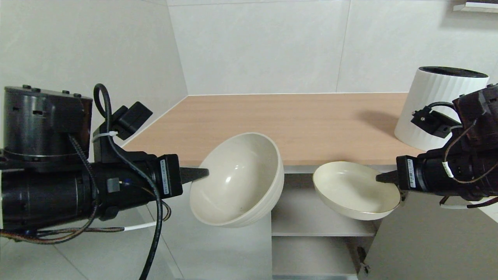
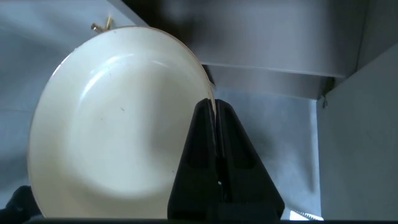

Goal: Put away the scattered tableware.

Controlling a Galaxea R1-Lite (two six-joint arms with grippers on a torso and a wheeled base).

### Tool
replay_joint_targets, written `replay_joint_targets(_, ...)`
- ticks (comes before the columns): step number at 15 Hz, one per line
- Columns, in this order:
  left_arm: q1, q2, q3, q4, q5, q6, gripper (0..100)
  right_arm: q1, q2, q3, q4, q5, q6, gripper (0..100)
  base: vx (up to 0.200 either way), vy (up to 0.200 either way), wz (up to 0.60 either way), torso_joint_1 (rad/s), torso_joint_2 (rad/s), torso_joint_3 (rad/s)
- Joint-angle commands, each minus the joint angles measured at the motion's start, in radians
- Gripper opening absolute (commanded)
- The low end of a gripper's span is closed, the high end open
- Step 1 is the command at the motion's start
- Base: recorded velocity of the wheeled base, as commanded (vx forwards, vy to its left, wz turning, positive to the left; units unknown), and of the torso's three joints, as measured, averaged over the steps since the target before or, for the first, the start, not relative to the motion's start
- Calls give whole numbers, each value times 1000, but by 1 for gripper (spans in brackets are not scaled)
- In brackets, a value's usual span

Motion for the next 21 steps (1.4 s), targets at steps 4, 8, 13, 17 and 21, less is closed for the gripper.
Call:
replay_joint_targets(4, -4, 26, -1, -1, -2, 1, 0, -6, 26, 1, -8, 1, 0, 0, 0, 0, 0, 0, 0, 0)
replay_joint_targets(8, -2, 44, 0, -27, 0, 0, 0, -6, 36, 1, -25, 1, 0, 0, 0, 0, 0, 0, 0, 0)
replay_joint_targets(13, -4, 48, 0, -27, 0, 0, 0, -6, 47, 2, -28, 1, 0, 0, 0, 0, 0, -121, 363, 231)
replay_joint_targets(17, -4, 57, 0, -28, 0, 0, 0, -6, 50, 2, -28, 1, 0, 0, 0, 0, 0, -135, 458, 316)
replay_joint_targets(21, -4, 60, 0, -28, 0, 0, 0, -6, 56, 2, -28, 1, 0, 0, 0, 0, 0, -77, 393, 298)
